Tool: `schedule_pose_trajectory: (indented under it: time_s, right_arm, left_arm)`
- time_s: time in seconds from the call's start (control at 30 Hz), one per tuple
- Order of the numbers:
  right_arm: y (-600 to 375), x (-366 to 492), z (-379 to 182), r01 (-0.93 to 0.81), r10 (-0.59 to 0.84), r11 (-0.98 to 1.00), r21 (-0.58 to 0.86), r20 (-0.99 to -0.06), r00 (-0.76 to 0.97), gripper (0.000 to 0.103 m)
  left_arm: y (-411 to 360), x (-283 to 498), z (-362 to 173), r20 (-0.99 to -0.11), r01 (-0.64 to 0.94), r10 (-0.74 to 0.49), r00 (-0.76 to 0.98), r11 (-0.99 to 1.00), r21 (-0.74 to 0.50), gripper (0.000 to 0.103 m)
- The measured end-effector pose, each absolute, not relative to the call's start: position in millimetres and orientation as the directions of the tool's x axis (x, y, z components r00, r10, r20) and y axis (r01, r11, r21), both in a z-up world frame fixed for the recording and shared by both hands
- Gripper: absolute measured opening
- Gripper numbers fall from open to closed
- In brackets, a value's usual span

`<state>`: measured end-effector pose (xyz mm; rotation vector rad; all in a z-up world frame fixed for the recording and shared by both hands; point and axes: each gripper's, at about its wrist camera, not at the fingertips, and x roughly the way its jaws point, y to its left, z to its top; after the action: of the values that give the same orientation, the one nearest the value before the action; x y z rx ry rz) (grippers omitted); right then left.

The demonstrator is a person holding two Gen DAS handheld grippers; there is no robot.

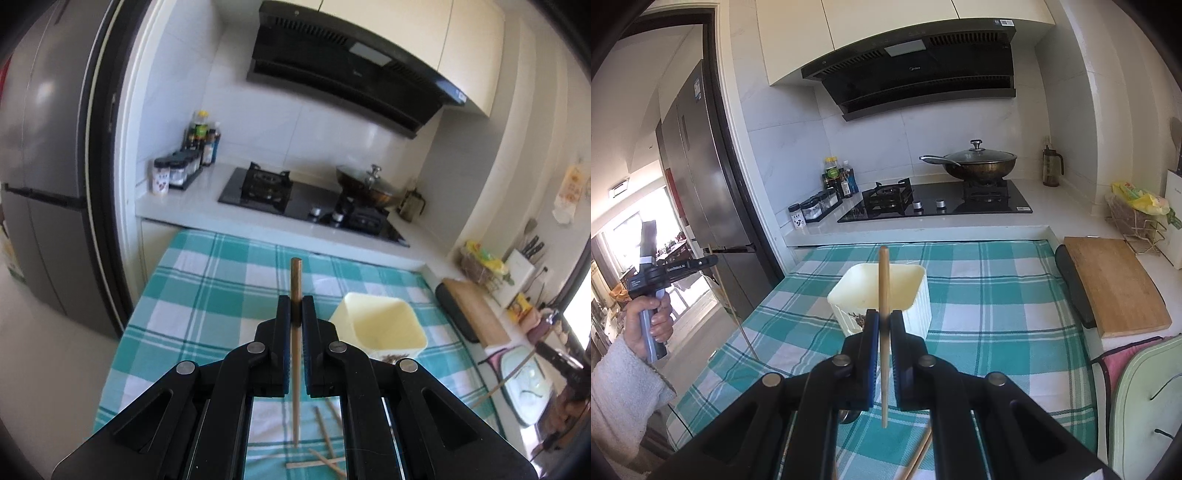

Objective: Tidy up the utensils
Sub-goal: 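Lift the held chopsticks upright with both tools and carry them over the cream holder, then lower the chopsticks into the cream holder and open both tools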

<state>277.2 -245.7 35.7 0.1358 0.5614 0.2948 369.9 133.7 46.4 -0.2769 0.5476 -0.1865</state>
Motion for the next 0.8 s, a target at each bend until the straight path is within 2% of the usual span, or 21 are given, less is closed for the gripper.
schedule_pose_trajectory:
  time_s: [0.1,0.23,0.33,0.43,0.67,0.8]
  right_arm:
    - [-243.1,294.6,48.3,-0.230,0.288,0.957,0.178,-0.476,0.831,0.007]
    - [-241.7,332.1,73.7,-0.210,0.257,0.965,0.158,-0.396,0.882,0.007]
    - [-240.0,367.2,85.7,-0.195,0.246,0.964,0.178,-0.330,0.911,0.006]
    - [-231.8,406.1,77.4,-0.184,0.245,0.964,0.194,-0.359,0.901,0.007]
    - [-200.6,495.3,-4.5,-0.135,0.256,0.964,0.229,-0.662,0.705,0.007]
    - [-197.0,518.9,-39.5,-0.117,0.261,0.963,0.243,-0.735,0.626,0.008]
  left_arm:
    - [126.7,381.8,75.1,-0.428,0.126,-0.274,0.861,0.931,-0.343,0.003]
    - [105.4,404.2,110.1,-0.321,0.165,-0.302,0.898,0.905,-0.391,0.003]
    - [77.1,432.3,113.2,-0.303,0.180,-0.316,0.899,0.897,-0.403,0.003]
    - [45.8,466.7,92.0,-0.363,0.162,-0.313,0.878,0.907,-0.390,0.003]
    - [2.7,537.9,-1.1,-0.616,0.102,-0.329,0.716,0.922,-0.374,0.003]
    - [-2.4,551.0,-35.4,-0.685,0.081,-0.343,0.643,0.920,-0.384,0.004]
